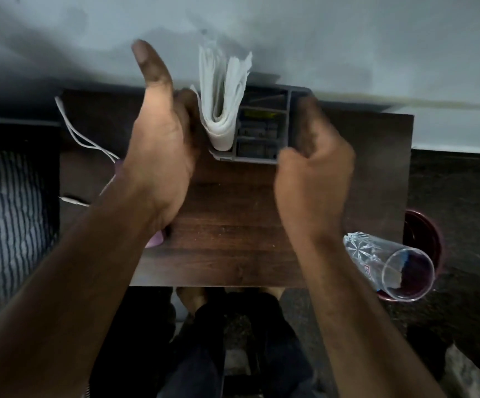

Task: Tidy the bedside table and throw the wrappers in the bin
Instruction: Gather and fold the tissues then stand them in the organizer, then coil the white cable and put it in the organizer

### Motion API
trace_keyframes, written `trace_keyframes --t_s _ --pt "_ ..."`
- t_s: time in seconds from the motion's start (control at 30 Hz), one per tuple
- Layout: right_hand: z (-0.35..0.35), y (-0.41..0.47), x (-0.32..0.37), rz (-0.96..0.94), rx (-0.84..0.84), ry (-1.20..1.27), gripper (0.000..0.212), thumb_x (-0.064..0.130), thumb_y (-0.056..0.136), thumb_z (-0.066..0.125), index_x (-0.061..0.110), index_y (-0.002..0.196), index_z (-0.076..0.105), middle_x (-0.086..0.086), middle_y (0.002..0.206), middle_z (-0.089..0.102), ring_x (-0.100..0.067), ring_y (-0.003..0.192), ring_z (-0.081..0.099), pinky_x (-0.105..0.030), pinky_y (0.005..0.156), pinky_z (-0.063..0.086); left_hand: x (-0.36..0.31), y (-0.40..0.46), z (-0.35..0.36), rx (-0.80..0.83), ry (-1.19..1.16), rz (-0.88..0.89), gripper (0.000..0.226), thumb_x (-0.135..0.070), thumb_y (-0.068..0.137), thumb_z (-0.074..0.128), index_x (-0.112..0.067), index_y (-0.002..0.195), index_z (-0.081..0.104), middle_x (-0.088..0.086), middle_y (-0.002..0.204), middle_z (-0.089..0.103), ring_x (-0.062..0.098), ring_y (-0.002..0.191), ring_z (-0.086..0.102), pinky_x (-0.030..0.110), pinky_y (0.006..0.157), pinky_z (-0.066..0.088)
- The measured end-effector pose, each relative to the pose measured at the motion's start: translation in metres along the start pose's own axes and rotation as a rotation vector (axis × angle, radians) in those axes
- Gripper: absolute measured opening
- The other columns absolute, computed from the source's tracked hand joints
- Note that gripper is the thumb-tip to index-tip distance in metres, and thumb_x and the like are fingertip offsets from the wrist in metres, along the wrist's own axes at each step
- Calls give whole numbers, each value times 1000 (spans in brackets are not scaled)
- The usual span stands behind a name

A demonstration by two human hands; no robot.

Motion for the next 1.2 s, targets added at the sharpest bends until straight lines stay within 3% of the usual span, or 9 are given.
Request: trace_keyframes --t_s 0.07,0.13,0.2,0.33,0.83,0.93,1.0,1.1,1.2 --pt "-23 7 -24 105 -72 -63 72 -6 80 51 22 146 51 1 147 58 -17 117 69 -39 102 56 10 -1 -2 -7 4 -46 100 -73 94 -10 -14 152 47 6 149 60 20 140 54 41 126 30" --pt "-24 13 -46 181 -15 -66 50 6 73 48 25 119 58 3 117 65 5 82 68 -13 72 53 17 -3 -1 -13 7 -80 100 -74 93 -11 -17 154 45 3 152 57 18 143 51 40 128 24" --pt "-15 13 -52 156 70 -71 34 9 69 45 17 98 60 9 84 66 5 51 51 -13 48 38 21 -4 3 -16 8 -99 99 -74 93 -10 -18 153 45 2 152 57 17 143 51 40 128 24" --pt "-14 15 -58 133 71 9 41 7 72 48 24 100 72 12 67 68 3 42 46 -16 40 32 26 -5 6 -38 21 -109 95 -73 95 -9 -21 154 44 -1 153 56 14 141 52 37 127 28" --pt "-19 15 -60 123 91 -58 48 5 89 53 25 130 67 3 103 77 6 47 55 -12 43 39 21 -4 5 -51 35 -37 86 -66 101 -3 -17 154 43 2 152 57 13 141 53 35 127 29" --pt "-29 11 -57 78 15 -187 49 7 91 53 14 139 59 -4 114 74 -8 81 71 -20 66 57 14 -11 -3 -155 15 37 79 -62 104 3 -14 157 37 2 160 48 12 149 42 35 129 23" --pt "-45 1 -50 21 -137 -212 54 8 89 56 13 143 56 -1 127 70 -5 94 68 -8 82 53 11 -22 -9 -264 53 88 79 -65 102 8 -15 160 31 -1 167 36 11 155 29 38 131 16" --pt "-44 -31 -43 -47 -245 -204 55 7 82 55 16 136 60 1 117 69 2 80 60 0 74 42 25 -50 -18 -409 83 100 90 -72 91 17 -15 158 35 -4 166 36 7 155 27 37 131 16" --pt "-29 -62 -56 46 -199 -147 50 11 77 51 24 125 64 3 105 71 -4 77 65 -21 75 55 53 -77 -14 -394 73 44 92 -73 85 22 -17 155 41 -10 161 43 0 149 35 32 129 21"
Point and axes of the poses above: each hand's wrist, its own y-axis towards the middle knuckle, its own z-axis out of the palm, x = y × z, the point moved 9 cm from there along y, towards the middle knuckle
